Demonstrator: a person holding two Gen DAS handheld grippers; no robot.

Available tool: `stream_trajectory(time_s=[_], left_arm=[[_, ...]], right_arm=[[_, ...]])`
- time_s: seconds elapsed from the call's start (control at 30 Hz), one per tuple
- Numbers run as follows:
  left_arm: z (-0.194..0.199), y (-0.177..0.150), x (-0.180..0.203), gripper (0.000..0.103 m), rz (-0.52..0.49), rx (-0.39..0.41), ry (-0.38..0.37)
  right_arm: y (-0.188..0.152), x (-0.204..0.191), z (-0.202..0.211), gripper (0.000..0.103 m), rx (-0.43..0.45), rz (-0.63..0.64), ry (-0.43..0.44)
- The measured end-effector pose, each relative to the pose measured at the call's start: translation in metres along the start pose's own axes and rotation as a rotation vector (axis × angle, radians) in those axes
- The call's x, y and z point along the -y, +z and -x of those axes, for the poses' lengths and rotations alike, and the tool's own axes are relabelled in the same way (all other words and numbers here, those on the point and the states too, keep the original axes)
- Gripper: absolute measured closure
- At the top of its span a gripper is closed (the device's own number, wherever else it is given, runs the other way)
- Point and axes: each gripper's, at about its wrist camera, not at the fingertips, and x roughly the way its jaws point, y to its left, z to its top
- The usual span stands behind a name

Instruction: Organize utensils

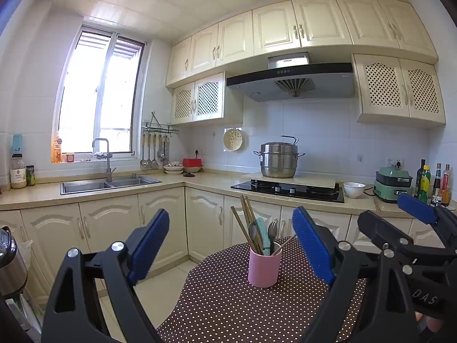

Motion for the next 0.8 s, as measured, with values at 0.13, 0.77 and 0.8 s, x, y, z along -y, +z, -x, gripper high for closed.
stream_trajectory(time_s=[0.13, 0.77, 0.8], left_arm=[[0.0004, -0.0003, 0.0006, 0.016, -0.003, 0.002, -0.001], [0.0021, -0.0021, 0.0022, 0.016, -0.011, 0.0, -0.005], [0.0022, -0.0023, 0.0024, 0.016, -0.012, 0.0, -0.005]], right_arm=[[0.0, -0.0007, 0.0009, 0.017, -0.001, -0.002, 0.001], [-0.0026, 0.0022, 0.0034, 0.016, -0.002, -0.008, -0.004], [-0.0029, 0.0024, 0.0036, 0.016, -0.003, -0.009, -0.004]])
